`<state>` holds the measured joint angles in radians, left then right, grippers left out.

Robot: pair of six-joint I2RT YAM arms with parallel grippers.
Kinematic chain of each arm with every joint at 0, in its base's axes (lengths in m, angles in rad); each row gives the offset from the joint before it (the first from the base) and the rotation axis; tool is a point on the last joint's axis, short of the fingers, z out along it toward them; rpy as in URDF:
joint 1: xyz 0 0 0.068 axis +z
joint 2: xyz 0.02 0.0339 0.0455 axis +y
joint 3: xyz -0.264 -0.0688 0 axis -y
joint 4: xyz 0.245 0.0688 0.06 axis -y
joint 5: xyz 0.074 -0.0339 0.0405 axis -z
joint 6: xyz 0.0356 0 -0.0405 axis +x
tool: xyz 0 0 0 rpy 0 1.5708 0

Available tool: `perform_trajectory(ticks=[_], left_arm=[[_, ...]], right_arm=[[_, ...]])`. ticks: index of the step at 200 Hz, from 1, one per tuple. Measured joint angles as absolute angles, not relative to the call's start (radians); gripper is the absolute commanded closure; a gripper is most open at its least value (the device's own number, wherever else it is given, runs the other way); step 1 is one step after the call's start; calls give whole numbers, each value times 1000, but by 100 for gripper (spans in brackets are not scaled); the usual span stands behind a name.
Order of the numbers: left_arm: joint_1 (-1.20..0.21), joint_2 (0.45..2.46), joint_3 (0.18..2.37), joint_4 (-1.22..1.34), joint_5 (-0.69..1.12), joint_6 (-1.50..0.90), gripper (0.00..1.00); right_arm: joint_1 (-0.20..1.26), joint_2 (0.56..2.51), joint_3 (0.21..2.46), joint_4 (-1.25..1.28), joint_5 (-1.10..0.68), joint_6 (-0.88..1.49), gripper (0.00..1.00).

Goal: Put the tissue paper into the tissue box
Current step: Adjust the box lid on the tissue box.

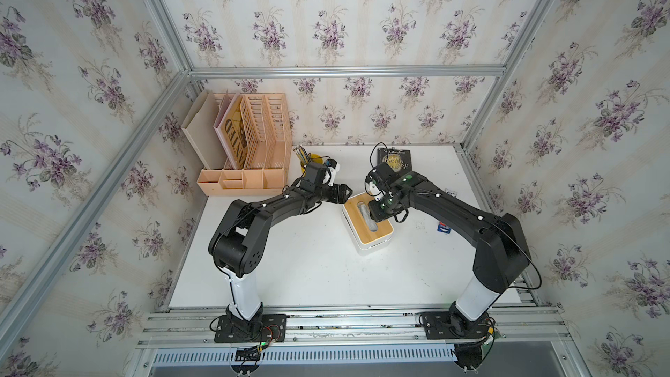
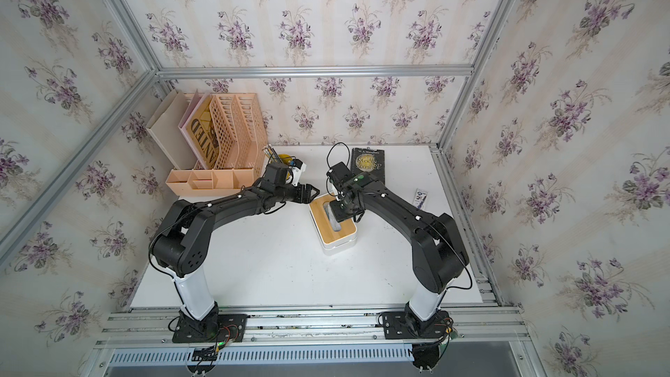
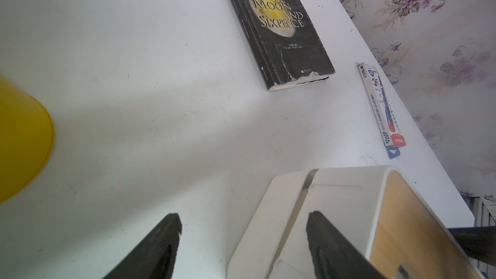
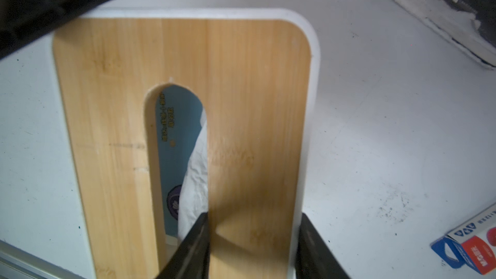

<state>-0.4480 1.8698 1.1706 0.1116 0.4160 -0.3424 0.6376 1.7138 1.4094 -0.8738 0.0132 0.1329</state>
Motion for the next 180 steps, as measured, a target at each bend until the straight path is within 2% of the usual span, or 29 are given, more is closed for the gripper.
perform_trajectory(ticks=[180], left_arm=[[-447, 1869, 1164, 100, 415, -341, 22]], right_arm=[[621, 1811, 1500, -940, -19, 101, 73]])
